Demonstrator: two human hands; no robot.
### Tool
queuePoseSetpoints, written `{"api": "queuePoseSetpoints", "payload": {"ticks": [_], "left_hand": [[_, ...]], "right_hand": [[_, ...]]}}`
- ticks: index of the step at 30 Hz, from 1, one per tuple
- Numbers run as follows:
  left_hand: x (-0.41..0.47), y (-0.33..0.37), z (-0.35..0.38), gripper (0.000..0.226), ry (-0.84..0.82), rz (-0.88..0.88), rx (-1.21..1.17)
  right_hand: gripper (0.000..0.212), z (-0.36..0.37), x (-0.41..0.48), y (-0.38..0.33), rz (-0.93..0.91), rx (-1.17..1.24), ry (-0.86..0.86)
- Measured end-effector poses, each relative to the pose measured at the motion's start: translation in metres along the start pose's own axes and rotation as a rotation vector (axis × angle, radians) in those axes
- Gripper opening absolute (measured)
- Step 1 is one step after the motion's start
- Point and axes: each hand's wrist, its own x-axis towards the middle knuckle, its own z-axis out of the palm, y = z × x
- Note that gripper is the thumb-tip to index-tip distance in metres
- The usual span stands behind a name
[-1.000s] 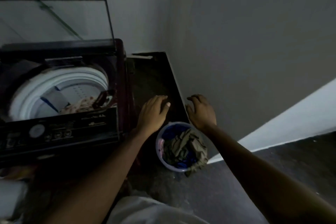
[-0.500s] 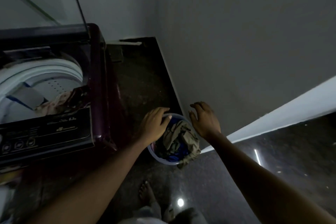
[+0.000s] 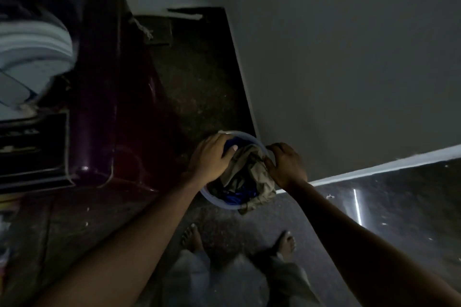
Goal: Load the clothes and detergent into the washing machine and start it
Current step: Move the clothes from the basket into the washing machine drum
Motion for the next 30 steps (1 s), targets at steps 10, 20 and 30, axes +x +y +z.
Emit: {"api": "queuePoseSetpoints", "payload": {"ticks": [10, 20, 30], "left_hand": [[0.025, -0.064, 0.127, 0.026, -0.034, -0.086, -0.023], [0.01, -0.026, 0.081, 0.026, -0.084, -0.196, -0.124], [-0.025, 0.073, -0.03, 0.06, -0.12, -0.243, -0.288]], "right_hand": [[0.081, 0.128, 0.042, 0.077, 0.035, -0.095, -0.351], [0.036, 0.067, 0.033, 0.038, 0.107, 0.18, -0.24], [0.028, -0.105, -0.006, -0.049, 0.01, 0.425, -0.109]]}}
